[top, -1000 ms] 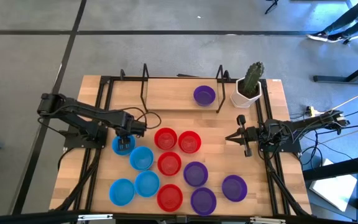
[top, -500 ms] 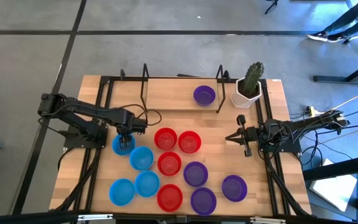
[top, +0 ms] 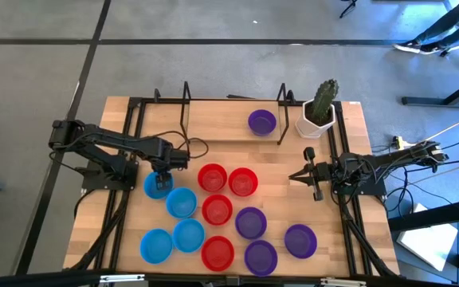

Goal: Pick & Place Mini bowls
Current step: Put the blue bowl on the shelf

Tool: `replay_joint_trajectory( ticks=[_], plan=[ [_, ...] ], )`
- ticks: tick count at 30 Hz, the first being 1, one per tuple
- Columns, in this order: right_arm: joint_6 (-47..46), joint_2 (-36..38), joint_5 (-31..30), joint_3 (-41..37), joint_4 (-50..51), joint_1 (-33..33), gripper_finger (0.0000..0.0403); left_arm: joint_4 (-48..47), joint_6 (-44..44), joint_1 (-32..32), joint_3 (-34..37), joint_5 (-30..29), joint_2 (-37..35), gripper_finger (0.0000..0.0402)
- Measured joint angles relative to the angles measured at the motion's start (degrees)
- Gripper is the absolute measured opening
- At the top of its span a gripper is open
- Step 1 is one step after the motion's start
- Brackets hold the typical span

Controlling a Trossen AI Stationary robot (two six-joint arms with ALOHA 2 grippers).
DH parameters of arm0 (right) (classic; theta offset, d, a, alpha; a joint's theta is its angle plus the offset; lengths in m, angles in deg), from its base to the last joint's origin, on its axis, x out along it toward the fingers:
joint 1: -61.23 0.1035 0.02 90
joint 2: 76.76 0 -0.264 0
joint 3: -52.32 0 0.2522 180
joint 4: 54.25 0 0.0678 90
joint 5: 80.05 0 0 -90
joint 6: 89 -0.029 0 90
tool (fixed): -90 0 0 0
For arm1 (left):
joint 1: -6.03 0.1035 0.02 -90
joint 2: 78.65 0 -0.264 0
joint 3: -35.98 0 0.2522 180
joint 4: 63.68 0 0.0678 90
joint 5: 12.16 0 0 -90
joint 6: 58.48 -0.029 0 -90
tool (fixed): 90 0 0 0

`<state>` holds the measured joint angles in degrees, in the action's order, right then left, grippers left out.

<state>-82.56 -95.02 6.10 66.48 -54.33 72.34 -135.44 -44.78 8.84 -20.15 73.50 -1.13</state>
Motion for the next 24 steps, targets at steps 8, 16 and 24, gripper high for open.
replay_joint_trajectory(
  ticks=[8, 16, 24],
  plan=[
    [0.0, 0.0, 0.0, 0.0, 0.0, 0.0, 0.0021, 1.3, -0.9, 0.0, 0.0, 0.0, 0.7, 0.0224],
    [0.0, 0.0, 0.0, 0.0, 0.0, 0.0, 0.0021, 1.5, -3.7, 0.0, 0.0, -0.5, 5.4, 0.0189],
    [0.0, 0.0, 0.0, 0.0, 0.0, 0.0, 0.0021, 1.5, -6.0, 0.0, 0.0, -0.6, 7.6, 0.0119]
  ],
)
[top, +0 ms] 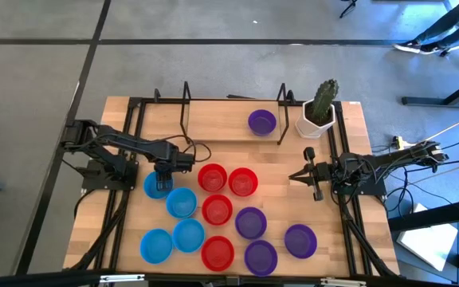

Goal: Pick & Place Mini bowls
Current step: Put the blue bowl on the shelf

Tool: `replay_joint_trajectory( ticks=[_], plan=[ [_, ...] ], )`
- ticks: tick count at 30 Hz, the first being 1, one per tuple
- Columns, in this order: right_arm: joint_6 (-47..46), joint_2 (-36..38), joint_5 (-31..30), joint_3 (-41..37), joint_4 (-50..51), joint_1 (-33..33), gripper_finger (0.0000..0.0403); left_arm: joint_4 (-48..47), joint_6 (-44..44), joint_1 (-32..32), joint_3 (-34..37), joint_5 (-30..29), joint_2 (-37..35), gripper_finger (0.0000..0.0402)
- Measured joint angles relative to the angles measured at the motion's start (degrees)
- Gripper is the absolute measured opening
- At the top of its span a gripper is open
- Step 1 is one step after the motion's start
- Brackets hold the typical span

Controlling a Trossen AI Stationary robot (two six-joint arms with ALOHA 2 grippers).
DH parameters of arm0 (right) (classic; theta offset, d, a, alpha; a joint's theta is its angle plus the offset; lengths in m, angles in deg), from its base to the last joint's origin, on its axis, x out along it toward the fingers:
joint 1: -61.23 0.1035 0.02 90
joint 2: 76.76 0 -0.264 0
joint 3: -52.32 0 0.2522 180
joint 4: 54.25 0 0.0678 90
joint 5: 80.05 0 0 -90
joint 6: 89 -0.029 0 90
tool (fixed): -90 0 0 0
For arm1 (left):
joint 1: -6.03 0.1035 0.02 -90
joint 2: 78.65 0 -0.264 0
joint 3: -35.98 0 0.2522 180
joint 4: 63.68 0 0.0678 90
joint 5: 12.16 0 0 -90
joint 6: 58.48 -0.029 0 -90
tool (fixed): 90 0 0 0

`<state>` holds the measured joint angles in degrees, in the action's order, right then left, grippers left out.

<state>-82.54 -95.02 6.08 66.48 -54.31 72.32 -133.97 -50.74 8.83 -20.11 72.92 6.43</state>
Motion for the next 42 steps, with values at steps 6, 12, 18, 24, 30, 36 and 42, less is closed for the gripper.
replay_joint_trajectory(
  ticks=[6, 12, 18, 24, 30, 36, 42],
  plan=[
    [0.0, 0.0, 0.0, 0.0, 0.0, 0.0, 0.0021, -1.1, -1.9, 0.0, -0.1, 2.0, -0.4, 0.0015],
    [0.0, 0.0, 0.0, 0.0, 0.0, 0.0, 0.0021, -3.0, -2.6, 0.0, -0.1, 2.8, -4.0, 0.0004],
    [0.0, 0.0, 0.0, 0.0, 0.0, 0.0, 0.0021, -4.8, 0.0, 0.1, -0.5, 1.6, -14.2, 0.0003],
    [0.0, 0.0, 0.0, 0.0, 0.0, 0.0, 0.0021, -4.7, 7.0, 0.1, -0.5, 2.8, -26.1, 0.0003],
    [0.0, 0.0, 0.0, 0.0, 0.0, 0.0, 0.0021, 1.0, 12.5, -1.0, 4.4, 8.3, -35.2, 0.0003],
    [0.0, 0.0, 0.0, 0.0, 0.0, 0.0, 0.0021, 14.7, 16.1, -3.3, 13.1, 16.4, -42.3, 0.0003],
    [0.0, 0.0, 0.0, 0.0, 0.0, 0.0, 0.0021, 23.3, 18.5, -7.5, 14.9, 12.4, -44.3, 0.0003]
  ],
)
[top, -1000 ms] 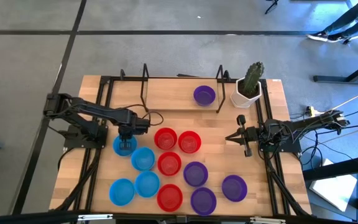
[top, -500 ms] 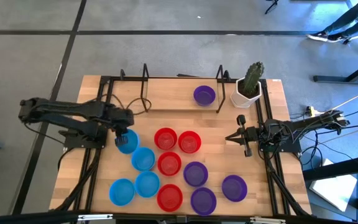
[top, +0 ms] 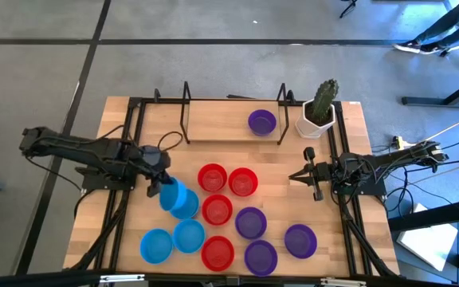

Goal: Pick & Place Mini bowls
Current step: Put the blue bowl on the shelf

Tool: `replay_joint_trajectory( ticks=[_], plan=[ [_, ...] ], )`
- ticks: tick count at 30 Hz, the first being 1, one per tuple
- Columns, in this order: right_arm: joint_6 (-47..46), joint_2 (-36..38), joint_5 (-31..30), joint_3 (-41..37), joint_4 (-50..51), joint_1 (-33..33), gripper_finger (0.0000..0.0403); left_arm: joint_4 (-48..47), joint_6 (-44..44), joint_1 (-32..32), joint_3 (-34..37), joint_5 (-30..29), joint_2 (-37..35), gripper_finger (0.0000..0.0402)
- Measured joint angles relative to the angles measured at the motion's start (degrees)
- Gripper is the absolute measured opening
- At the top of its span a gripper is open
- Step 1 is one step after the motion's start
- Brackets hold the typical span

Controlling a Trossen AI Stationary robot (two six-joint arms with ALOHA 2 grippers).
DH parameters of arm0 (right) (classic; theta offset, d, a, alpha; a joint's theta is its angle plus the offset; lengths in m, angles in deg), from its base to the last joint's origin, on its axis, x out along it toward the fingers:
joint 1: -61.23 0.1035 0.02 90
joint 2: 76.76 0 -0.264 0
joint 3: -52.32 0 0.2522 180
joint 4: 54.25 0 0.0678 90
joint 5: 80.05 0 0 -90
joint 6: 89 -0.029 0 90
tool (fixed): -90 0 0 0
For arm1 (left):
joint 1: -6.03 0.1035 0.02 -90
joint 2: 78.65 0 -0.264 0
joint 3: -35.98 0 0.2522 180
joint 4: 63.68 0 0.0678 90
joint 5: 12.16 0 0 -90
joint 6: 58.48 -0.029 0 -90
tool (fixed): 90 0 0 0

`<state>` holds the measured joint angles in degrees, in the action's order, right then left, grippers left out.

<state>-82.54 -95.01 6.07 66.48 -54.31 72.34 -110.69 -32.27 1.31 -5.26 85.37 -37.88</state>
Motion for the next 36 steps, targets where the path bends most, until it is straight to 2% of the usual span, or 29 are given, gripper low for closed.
replay_joint_trajectory(
  ticks=[11, 17, 23, 28, 31, 36],
  plan=[
    [0.0, 0.0, 0.0, 0.0, 0.0, 0.0, 0.0021, 28.3, -4.9, -7.7, 10.3, -5.7, -0.1, 0.0003],
    [0.0, 0.0, 0.0, 0.0, 0.0, 0.0, 0.0021, 31.4, -6.3, -7.6, 9.5, -9.6, -0.1, 0.0003],
    [0.0, 0.0, 0.0, 0.0, 0.0, 0.0, 0.0021, 29.2, -11.3, -4.0, 1.1, -11.3, 0.0, 0.0003],
    [0.0, 0.0, 0.0, 0.0, 0.0, 0.0, 0.0021, 20.8, -17.1, 1.1, -10.0, -18.6, 1.2, 0.0003],
    [0.0, 0.0, 0.0, 0.0, 0.0, 0.0, 0.0021, 14.6, -19.2, 5.6, -16.8, -21.4, 3.7, 0.0003],
    [0.0, 0.0, 0.0, 0.0, 0.0, 0.0, 0.0021, 4.2, -21.0, 14.7, -27.7, -20.2, 10.9, 0.0003]
  ],
)
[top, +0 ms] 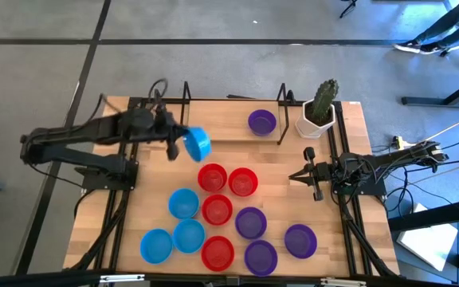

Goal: Pick & Place Mini bowls
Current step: Put the blue bowl on the shelf

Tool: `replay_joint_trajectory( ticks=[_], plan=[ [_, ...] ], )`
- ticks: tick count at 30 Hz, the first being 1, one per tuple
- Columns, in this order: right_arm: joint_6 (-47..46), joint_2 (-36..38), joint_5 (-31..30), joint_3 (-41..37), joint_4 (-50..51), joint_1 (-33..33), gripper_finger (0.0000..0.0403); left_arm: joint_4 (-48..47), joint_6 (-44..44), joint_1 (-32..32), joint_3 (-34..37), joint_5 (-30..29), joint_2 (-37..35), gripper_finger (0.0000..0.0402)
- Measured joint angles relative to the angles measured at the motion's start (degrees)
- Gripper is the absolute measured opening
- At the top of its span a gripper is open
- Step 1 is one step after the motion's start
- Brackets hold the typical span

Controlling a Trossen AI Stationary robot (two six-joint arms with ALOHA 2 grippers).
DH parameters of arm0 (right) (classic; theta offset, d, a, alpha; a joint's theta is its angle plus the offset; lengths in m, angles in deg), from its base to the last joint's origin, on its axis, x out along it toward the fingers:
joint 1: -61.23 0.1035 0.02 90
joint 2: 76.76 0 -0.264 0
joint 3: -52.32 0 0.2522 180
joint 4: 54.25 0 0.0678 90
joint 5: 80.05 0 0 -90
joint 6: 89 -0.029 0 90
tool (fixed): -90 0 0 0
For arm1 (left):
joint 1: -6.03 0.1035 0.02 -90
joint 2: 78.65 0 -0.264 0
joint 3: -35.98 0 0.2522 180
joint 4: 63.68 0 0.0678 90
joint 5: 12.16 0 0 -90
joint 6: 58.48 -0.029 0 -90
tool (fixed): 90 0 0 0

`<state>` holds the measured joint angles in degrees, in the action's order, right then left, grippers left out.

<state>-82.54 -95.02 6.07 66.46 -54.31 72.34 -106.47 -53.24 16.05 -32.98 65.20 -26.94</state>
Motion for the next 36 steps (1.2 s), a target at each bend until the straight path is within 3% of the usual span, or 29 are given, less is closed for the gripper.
replay_joint_trajectory(
  ticks=[12, 21, 36],
  plan=[
    [0.0, 0.0, 0.0, 0.0, 0.0, 0.0, 0.0021, -15.1, -10.5, 15.3, -22.5, 8.5, 26.2, 0.0003],
    [0.0, 0.0, 0.0, 0.0, 0.0, 0.0, 0.0021, -30.0, -18.2, 20.5, -28.9, 10.3, 43.0, 0.0003],
    [0.0, 0.0, 0.0, 0.0, 0.0, 0.0, 0.0021, -28.3, -20.9, 27.2, -29.0, 10.8, 49.2, 0.0003]
  ],
)
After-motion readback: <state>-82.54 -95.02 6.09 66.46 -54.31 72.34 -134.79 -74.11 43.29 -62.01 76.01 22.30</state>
